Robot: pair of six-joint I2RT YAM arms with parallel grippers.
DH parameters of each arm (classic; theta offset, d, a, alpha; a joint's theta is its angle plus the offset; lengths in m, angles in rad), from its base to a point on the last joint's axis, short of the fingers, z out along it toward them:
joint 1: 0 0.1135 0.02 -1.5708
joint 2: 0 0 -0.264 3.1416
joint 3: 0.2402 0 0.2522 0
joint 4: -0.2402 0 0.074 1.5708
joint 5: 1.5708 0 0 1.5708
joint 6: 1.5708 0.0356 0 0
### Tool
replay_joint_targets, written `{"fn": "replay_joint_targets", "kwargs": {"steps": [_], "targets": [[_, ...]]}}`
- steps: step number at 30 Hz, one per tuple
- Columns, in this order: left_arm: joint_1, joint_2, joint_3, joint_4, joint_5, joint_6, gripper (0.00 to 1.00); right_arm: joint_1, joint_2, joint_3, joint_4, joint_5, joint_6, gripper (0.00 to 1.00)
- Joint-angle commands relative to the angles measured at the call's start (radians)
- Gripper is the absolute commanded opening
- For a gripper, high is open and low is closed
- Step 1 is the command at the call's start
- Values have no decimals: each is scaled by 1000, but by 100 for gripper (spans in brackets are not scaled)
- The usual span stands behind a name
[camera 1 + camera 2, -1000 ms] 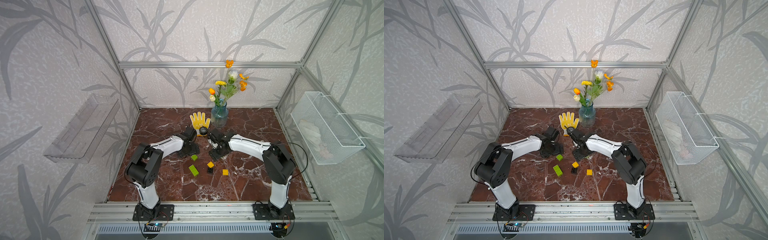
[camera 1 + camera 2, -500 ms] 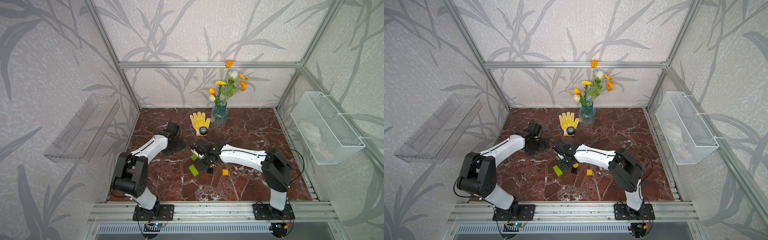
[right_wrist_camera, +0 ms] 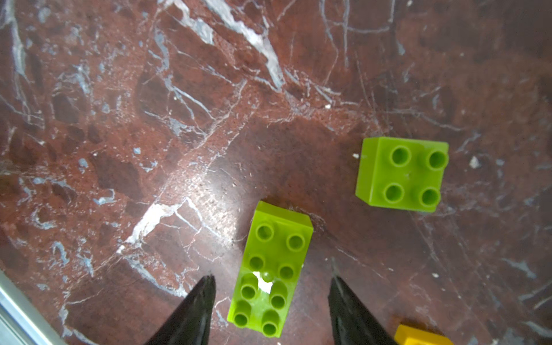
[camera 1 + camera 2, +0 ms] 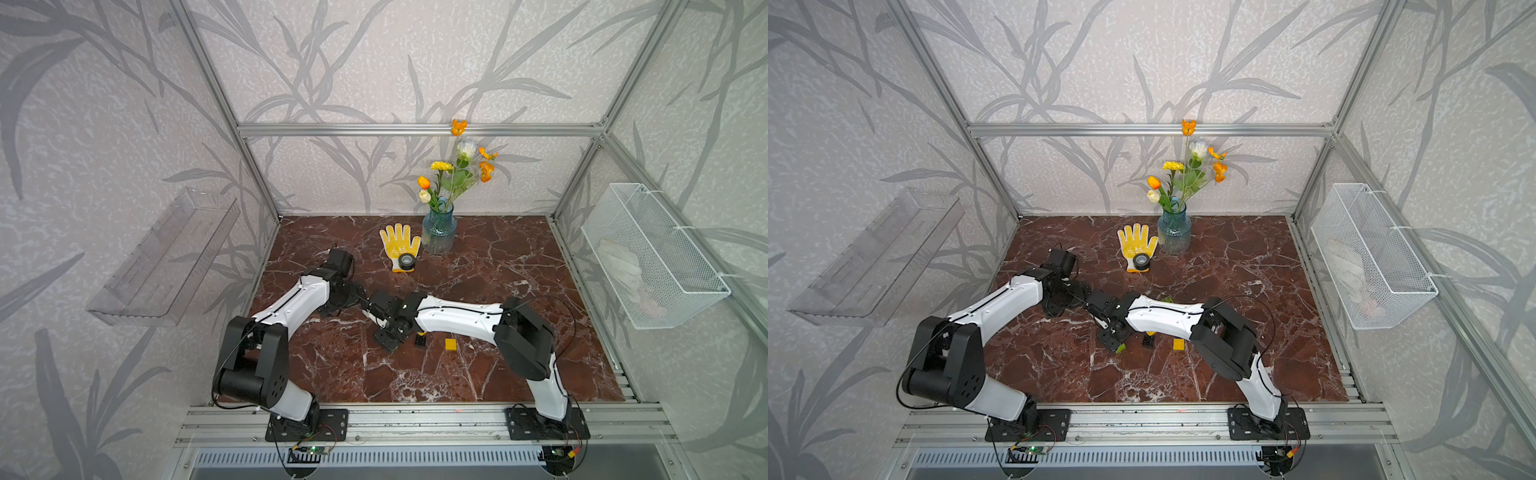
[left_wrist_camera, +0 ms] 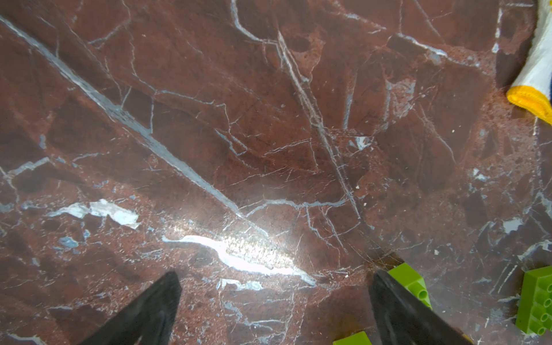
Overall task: Assemble a carrot with lego
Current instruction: Pick up the lego brick from the center of the board.
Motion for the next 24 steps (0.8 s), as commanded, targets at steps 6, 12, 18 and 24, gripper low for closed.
{"fn": "replay_joint_targets", "kwargs": {"steps": [6,12,18,24], "targets": [[8,-3,-20,4,16,3,100,3,53,46,-63,-3,14,56],[8,-7,-25,2,15,9,100,3,53,50,-60,5,10,44],[8,2,-28,14,27,9,100,-13,8,71,-98,37,-47,33],[8,18,-20,25,44,8,100,-102,-45,118,-147,44,-129,32]]}}
